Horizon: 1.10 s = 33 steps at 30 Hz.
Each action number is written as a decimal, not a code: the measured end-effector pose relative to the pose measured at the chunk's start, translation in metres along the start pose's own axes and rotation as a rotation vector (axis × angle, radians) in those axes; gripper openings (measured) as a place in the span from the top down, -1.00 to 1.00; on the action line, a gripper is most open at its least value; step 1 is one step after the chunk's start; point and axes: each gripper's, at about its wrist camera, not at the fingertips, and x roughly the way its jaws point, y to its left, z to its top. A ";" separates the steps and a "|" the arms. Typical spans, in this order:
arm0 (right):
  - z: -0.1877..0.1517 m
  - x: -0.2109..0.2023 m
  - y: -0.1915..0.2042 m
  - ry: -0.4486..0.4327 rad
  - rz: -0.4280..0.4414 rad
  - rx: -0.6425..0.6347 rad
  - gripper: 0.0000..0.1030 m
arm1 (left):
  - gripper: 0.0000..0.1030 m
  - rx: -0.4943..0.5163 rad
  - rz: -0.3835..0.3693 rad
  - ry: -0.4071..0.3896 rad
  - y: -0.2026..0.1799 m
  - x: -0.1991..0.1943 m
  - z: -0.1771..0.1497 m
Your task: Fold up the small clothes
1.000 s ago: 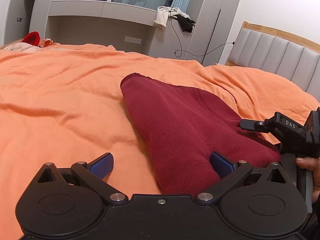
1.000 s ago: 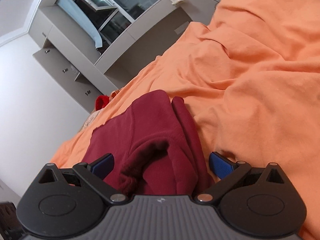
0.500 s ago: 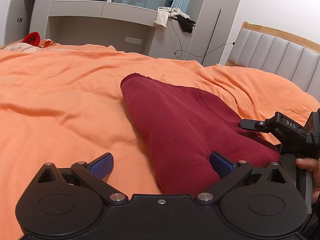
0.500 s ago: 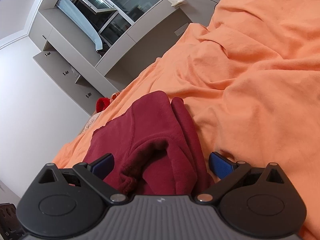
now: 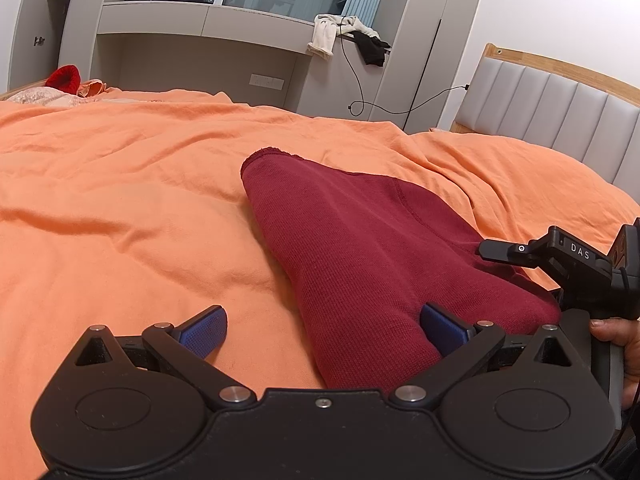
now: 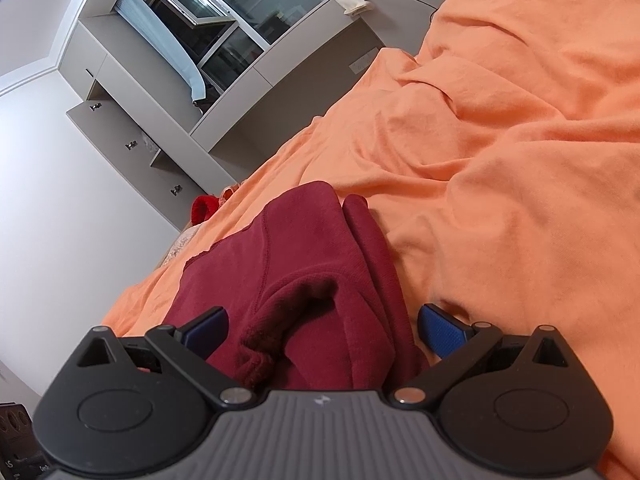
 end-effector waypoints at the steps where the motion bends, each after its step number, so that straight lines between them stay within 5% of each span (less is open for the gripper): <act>1: 0.000 0.000 0.000 0.000 0.000 0.000 -0.99 | -0.99 0.000 -0.001 -0.004 0.000 -0.001 0.000; 14: 0.000 0.001 0.000 0.000 -0.003 -0.003 -0.99 | -0.99 -0.051 -0.021 -0.062 0.006 -0.011 0.014; 22: 0.004 0.002 0.002 0.012 -0.010 0.009 -0.99 | -0.99 -0.122 -0.092 -0.020 0.018 0.006 0.030; 29: 0.020 0.006 -0.008 0.037 0.015 0.133 -1.00 | -0.99 -0.221 -0.142 0.093 0.035 0.044 0.049; 33: 0.022 0.004 -0.015 -0.005 0.045 0.202 -1.00 | -0.99 -0.246 -0.162 0.069 0.045 0.050 0.034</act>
